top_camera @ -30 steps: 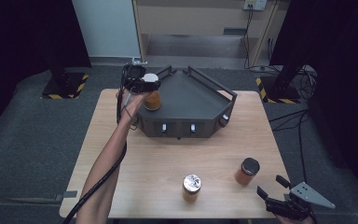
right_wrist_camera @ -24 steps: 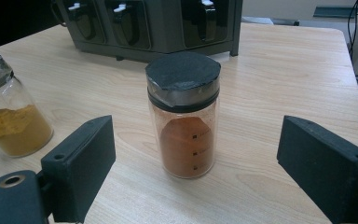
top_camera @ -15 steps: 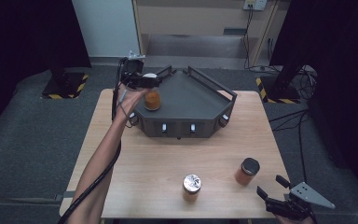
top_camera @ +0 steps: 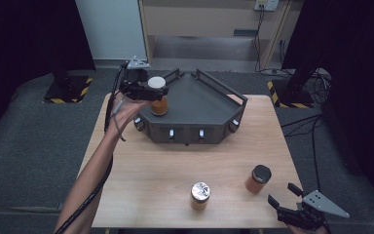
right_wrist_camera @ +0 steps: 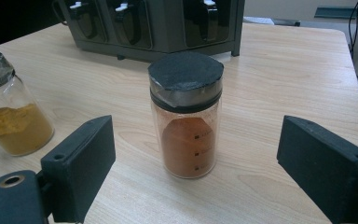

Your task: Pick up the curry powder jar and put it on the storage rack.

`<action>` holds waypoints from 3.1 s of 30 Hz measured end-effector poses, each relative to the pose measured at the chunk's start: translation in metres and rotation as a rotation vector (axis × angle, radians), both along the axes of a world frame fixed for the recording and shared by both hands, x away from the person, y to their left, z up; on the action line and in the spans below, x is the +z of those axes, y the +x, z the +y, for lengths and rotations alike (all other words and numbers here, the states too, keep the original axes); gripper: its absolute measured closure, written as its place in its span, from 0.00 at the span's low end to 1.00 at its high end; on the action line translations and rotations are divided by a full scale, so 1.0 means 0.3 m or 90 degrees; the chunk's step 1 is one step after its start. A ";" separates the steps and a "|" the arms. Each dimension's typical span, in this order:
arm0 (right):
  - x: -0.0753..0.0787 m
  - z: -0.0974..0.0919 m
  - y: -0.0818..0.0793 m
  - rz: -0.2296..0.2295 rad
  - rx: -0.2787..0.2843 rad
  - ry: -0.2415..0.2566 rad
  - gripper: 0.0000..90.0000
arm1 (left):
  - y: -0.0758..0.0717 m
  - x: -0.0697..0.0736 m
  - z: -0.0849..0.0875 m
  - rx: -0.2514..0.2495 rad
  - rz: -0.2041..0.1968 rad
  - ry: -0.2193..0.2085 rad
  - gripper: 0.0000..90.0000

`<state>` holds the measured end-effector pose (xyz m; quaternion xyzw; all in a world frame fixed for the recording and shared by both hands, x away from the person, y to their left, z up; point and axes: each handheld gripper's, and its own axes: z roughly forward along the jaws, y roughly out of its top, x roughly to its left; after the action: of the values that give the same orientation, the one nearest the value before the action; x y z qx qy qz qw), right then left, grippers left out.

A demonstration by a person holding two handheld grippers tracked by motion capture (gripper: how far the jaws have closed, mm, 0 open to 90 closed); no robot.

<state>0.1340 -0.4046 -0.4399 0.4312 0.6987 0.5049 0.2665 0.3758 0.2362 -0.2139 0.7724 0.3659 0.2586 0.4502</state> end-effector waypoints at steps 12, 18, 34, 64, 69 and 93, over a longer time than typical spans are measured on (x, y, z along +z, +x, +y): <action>0.001 0.003 0.001 -0.001 0.001 -0.006 0.13 | -0.159 -0.032 0.103 -0.054 -0.019 -0.011 0.12; 0.002 0.006 0.000 -0.002 0.001 -0.008 0.13 | -0.234 -0.059 0.150 -0.068 -0.023 -0.019 0.12; 0.005 0.008 0.000 -0.001 0.001 -0.011 0.13 | -0.403 -0.188 0.241 -0.078 -0.032 -0.038 0.12; 0.008 0.013 0.001 0.001 0.001 -0.017 0.13 | -0.585 -0.578 0.394 -0.028 0.000 -0.144 0.12; 0.007 0.014 0.001 0.001 0.001 -0.018 0.13 | -0.600 -0.619 0.404 -0.015 0.008 -0.147 0.12; 0.008 0.016 0.005 0.002 0.005 -0.022 0.13 | -0.676 -0.784 0.434 -0.006 0.005 -0.153 0.12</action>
<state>0.1355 -0.3998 -0.4373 0.4245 0.7096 0.4929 0.2709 0.1729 0.3664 -0.4490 0.7152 0.3927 0.2080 0.5395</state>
